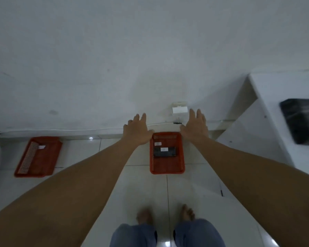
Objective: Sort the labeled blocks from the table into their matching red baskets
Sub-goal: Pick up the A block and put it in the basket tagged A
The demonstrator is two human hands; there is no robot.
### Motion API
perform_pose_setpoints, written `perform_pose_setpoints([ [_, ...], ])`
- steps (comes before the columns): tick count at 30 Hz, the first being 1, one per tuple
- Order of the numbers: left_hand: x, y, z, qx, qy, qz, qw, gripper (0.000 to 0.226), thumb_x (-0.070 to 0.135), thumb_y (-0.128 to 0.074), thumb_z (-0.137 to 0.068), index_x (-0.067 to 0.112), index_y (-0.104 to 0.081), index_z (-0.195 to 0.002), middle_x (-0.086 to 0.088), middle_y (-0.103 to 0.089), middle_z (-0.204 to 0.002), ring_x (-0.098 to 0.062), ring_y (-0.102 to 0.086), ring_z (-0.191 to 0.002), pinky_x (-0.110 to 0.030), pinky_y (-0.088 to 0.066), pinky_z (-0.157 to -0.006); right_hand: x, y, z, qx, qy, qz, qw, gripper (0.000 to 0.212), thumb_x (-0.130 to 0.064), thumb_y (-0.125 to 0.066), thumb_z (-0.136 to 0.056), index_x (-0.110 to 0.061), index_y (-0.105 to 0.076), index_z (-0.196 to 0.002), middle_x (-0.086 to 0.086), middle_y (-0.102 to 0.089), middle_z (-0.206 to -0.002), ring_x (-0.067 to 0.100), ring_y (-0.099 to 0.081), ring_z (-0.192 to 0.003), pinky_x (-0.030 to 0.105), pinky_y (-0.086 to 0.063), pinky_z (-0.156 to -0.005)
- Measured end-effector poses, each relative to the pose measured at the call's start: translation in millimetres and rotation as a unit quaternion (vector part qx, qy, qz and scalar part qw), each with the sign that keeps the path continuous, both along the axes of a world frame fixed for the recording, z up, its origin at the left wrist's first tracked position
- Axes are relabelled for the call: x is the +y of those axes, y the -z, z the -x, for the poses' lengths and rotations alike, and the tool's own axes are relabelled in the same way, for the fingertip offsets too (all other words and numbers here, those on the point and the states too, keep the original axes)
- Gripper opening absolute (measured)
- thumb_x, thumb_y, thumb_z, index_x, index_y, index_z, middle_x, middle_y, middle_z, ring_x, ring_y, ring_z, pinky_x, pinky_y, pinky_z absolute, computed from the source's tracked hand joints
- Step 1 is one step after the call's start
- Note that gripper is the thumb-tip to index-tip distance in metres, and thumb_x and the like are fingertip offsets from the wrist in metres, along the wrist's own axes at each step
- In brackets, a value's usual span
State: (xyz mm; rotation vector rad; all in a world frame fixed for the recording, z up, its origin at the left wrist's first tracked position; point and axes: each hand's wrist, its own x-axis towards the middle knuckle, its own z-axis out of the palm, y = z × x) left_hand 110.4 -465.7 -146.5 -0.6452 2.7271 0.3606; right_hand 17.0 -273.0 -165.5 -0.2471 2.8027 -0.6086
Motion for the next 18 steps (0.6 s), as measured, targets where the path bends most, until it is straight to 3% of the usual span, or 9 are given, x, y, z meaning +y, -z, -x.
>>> perform_pose_setpoints([
  [9,12.5,-149.4,7.4,0.056,0.017,0.062,0.996,0.086,0.062,-0.044,-0.089,0.022,-0.009,-0.156,-0.011,-0.011,-0.165,-0.040,-0.028,-0.144,-0.052,-0.028,-0.112,30.2,-158.3,11.9,0.101,-0.012,0.007,0.995,0.076,-0.037,-0.056,-0.094,-0.017,-0.014,-0.153,0.009,-0.006,-0.165,0.032,-0.006,-0.151,0.051,-0.030,-0.112],
  [18,61.7,-209.7,-15.2,0.099,0.094,0.063,0.989,0.085,0.062,-0.043,-0.091,0.022,-0.008,-0.157,-0.011,-0.008,-0.166,-0.039,-0.024,-0.146,-0.051,-0.025,-0.114,93.8,-221.4,-33.9,0.152,0.065,0.030,0.986,0.078,-0.039,-0.057,-0.093,-0.016,-0.015,-0.154,0.010,-0.008,-0.165,0.032,-0.006,-0.151,0.051,-0.027,-0.114],
])
